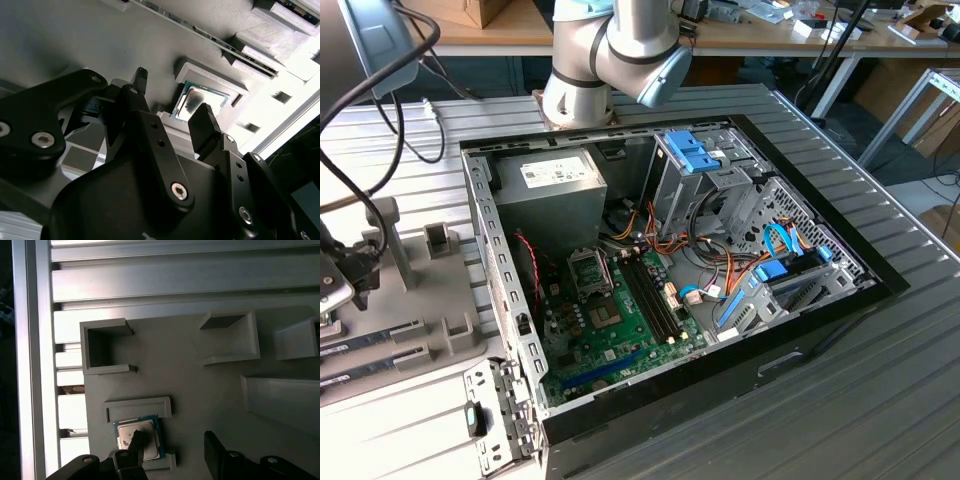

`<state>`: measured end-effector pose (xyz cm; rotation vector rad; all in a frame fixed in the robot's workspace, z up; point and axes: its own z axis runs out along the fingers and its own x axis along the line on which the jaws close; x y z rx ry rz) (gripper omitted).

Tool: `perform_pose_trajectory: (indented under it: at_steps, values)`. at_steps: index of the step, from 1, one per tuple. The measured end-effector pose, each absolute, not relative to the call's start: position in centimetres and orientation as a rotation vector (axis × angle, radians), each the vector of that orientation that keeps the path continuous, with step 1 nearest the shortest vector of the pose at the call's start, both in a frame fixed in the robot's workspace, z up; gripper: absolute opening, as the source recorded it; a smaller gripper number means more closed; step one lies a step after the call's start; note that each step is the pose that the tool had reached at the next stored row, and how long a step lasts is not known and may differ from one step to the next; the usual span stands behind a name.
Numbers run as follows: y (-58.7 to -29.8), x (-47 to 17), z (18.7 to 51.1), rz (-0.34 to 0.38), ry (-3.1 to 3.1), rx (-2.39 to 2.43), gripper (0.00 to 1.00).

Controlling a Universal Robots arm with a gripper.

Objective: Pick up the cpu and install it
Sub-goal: 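Pick up the cpu and move it towards the insertion slot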

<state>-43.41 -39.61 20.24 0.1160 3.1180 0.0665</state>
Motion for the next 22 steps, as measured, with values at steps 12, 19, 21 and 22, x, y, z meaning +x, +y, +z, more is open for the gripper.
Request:
perform_pose_trajectory:
  at_steps: [12, 19, 21, 22]
  values:
    - [-39.61, -43.42, 19.51, 0.066, 3.118, 0.116, 0.60]
    - [-39.61, -43.42, 19.28, 0.066, 3.118, 0.116, 0.60]
    - [-39.62, -43.42, 19.22, 0.066, 3.119, 0.116, 0.60]
    - [-39.62, -43.42, 19.20, 0.066, 3.118, 0.116, 0.60]
